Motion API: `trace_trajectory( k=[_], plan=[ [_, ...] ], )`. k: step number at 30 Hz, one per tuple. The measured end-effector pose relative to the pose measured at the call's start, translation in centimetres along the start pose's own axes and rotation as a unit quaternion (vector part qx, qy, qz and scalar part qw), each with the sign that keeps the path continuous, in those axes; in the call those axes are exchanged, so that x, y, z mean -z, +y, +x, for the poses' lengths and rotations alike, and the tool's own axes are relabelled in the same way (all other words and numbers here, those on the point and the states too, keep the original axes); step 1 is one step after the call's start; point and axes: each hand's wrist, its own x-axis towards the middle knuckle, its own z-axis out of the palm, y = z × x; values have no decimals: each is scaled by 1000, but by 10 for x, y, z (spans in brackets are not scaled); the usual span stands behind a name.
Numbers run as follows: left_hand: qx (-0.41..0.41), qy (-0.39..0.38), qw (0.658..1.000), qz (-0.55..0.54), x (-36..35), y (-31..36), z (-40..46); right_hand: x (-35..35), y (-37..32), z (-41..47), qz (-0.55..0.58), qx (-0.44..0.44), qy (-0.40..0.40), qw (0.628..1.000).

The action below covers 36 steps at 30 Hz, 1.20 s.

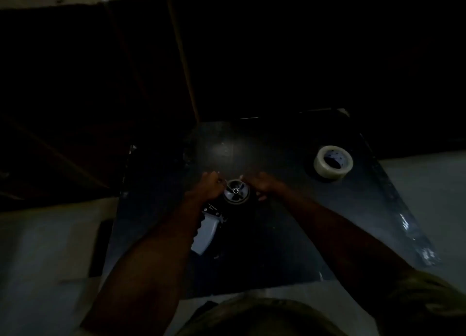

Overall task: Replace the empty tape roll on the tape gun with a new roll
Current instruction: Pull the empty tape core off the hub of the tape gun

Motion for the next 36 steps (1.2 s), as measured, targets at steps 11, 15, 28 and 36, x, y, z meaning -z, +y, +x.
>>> trace_trajectory(
  k=[11, 15, 28, 36],
  plan=[
    [-3, 31, 998, -57, -23, 10, -2, -2, 17, 17, 19, -40, -15, 999],
    [37, 42, 991, -122, -26, 16, -3, -9, 17, 23, 35, -48, 12, 998],
    [172, -7, 902, -395, -23, 22, 11, -8, 12, 31, 61, -11, 108, 992],
    [200, 21, 895, -399, -32, 29, 23, 0, 11, 38, 88, -35, 128, 987]
  ],
)
